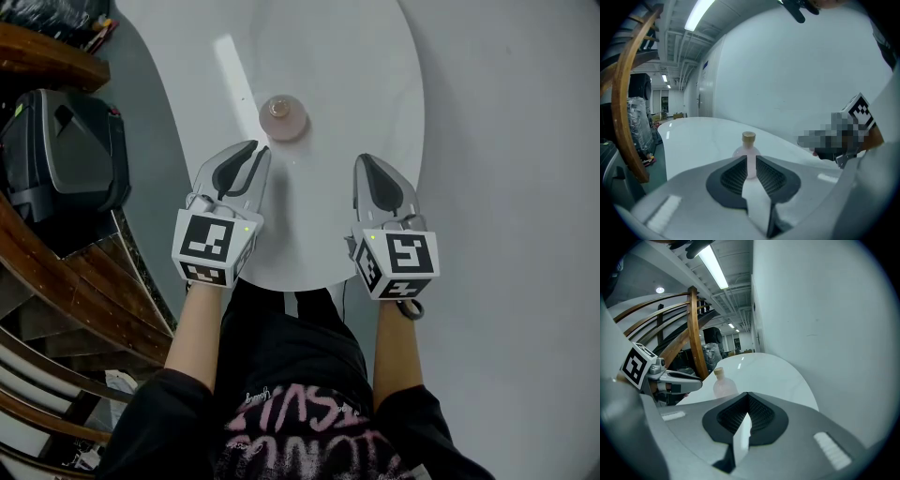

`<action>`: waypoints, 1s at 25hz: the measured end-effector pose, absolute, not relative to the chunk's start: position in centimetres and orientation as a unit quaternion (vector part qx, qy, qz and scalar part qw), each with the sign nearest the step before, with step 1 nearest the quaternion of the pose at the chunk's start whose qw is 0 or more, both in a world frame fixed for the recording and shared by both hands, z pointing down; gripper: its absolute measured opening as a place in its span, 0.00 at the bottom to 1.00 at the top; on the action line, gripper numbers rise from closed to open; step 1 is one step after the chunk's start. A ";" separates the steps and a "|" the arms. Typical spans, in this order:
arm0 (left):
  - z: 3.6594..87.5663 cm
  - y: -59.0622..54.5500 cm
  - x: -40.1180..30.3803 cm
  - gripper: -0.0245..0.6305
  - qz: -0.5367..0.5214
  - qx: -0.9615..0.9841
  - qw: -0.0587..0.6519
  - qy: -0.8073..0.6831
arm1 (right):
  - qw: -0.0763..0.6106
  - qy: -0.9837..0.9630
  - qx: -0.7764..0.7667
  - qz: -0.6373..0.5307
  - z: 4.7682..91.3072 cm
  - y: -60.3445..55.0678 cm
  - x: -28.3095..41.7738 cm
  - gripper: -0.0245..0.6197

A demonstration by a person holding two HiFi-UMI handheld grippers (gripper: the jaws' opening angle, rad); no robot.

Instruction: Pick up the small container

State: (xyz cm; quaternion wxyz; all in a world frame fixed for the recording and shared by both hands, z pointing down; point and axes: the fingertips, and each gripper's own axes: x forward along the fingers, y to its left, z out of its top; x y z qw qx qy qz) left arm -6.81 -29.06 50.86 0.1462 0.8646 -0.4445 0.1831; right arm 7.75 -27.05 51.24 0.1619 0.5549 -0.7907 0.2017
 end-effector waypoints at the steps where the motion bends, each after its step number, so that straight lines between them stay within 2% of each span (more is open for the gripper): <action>1: 50.8 -29.2 -6.7 0.13 0.183 0.865 0.145 -0.444 | 0.162 -0.791 0.555 0.202 51.2 -27.0 7.8 0.07; 9: 50.4 -30.2 -6.2 0.19 0.186 0.871 0.138 -0.434 | 0.165 -0.789 0.556 0.202 51.0 -27.3 7.9 0.07; 19: 50.7 -31.5 -5.2 0.34 0.194 0.874 0.119 -0.430 | 0.166 -0.781 0.564 0.209 51.9 -27.2 8.8 0.07; 25: 51.0 -32.1 -4.9 0.37 0.195 0.877 0.116 -0.425 | 0.167 -0.776 0.570 0.212 52.0 -27.2 9.1 0.07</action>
